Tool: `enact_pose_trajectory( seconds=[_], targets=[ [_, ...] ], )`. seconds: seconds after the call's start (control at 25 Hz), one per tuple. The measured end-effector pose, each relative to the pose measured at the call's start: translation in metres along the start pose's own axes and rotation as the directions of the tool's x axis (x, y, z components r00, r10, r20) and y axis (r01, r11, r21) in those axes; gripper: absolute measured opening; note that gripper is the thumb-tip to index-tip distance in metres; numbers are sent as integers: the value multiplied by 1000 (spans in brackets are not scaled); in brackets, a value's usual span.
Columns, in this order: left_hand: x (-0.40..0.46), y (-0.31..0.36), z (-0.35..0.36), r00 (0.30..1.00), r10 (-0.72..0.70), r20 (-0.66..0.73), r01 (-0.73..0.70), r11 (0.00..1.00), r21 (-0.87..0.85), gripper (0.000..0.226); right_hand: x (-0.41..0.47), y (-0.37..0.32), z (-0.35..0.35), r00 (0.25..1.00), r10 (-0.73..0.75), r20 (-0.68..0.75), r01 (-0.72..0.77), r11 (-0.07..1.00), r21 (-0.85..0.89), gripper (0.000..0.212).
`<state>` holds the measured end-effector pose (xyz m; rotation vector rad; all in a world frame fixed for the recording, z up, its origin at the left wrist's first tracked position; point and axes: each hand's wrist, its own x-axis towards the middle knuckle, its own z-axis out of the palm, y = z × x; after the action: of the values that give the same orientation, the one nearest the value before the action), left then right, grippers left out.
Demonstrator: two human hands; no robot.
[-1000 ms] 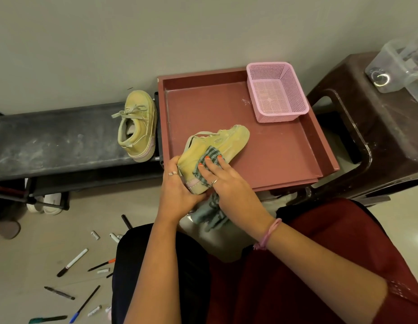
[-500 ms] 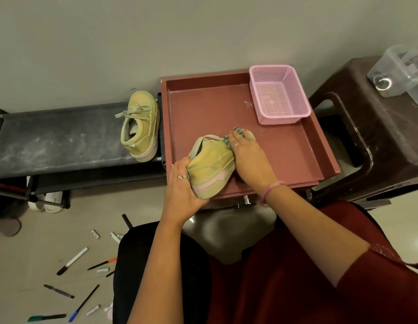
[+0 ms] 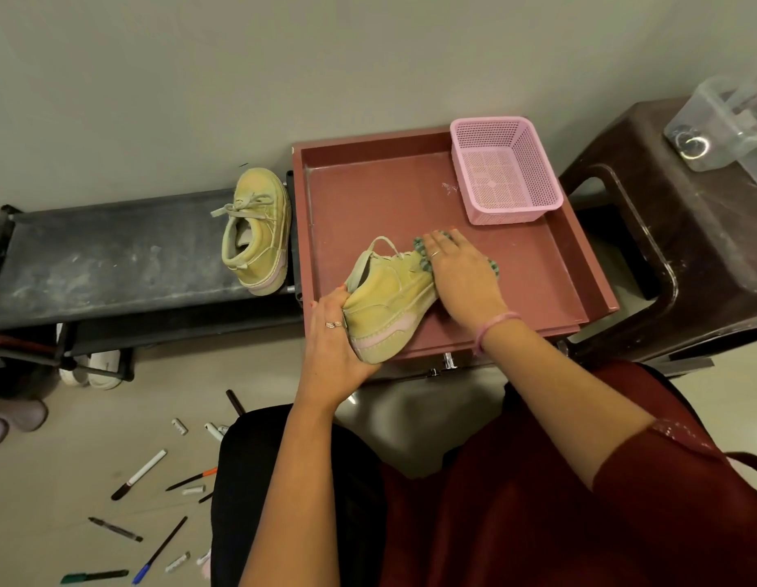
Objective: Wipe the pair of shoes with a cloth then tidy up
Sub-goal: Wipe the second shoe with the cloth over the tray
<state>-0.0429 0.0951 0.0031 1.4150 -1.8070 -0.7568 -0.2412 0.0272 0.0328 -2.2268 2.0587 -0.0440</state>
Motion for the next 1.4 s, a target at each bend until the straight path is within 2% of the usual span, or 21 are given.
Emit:
enact_pose_trajectory(
  seconds=[0.16,0.32,0.4,0.48,0.6,0.68,0.76,0.84,0.88,0.92,1.04,1.12,1.24,1.32,1.4],
  targets=[
    [1,2,-1,1000,2,4,-2,1000,3,90,-5,-9,-3,998,54,25,-57,985,163,55],
    [2,1,0,999,35,-2,-35,999,-17,89,-46,-57,-22,994,-113,-8,109,933,343,69],
    [2,-1,-1,1000,19,0,-19,1000,-24,90,-54,-72,-25,980,-194,-37,194,907,374,69],
    [0,-1,0,1000,20,-4,-20,1000,-6,89,-48,-61,-17,961,-272,-50,276,935,222,65],
    [-1,1,-1,1000,2,10,-2,1000,-12,89,-20,-26,-5,977,-215,13,215,976,-37,58],
    [0,0,-1,999,-38,21,38,999,-9,91,-7,-21,-9,990,-141,14,141,990,-6,49],
    [2,-4,-2,996,-85,29,85,996,-15,96,-13,-40,-16,985,-169,43,164,982,96,53],
    [2,-7,-4,991,-126,34,127,991,-43,99,-41,-61,-24,966,-251,-62,259,950,176,62],
    [1,-8,-4,989,-144,39,146,987,-72,97,-59,-69,-23,941,-308,-140,329,930,165,65],
    [1,-10,-5,987,-158,40,161,982,-101,93,-76,-74,-18,911,-381,-158,401,908,122,65],
    [-2,-10,-5,982,-186,29,189,974,-125,87,-98,-59,17,817,-559,-139,560,828,-35,52],
    [-1,-8,-4,979,-201,16,201,972,-125,89,-87,-42,21,865,-472,-169,469,881,-60,53],
    [1,-6,-2,974,-225,20,225,961,-162,92,-52,-12,19,981,-174,-80,180,981,70,77],
    [2,-6,-1,970,-244,23,244,950,-193,91,-39,-5,16,997,-57,-57,68,976,208,81],
    [3,-7,-1,963,-268,28,268,941,-207,92,-47,-25,11,999,-35,4,33,952,304,90]
  ],
)
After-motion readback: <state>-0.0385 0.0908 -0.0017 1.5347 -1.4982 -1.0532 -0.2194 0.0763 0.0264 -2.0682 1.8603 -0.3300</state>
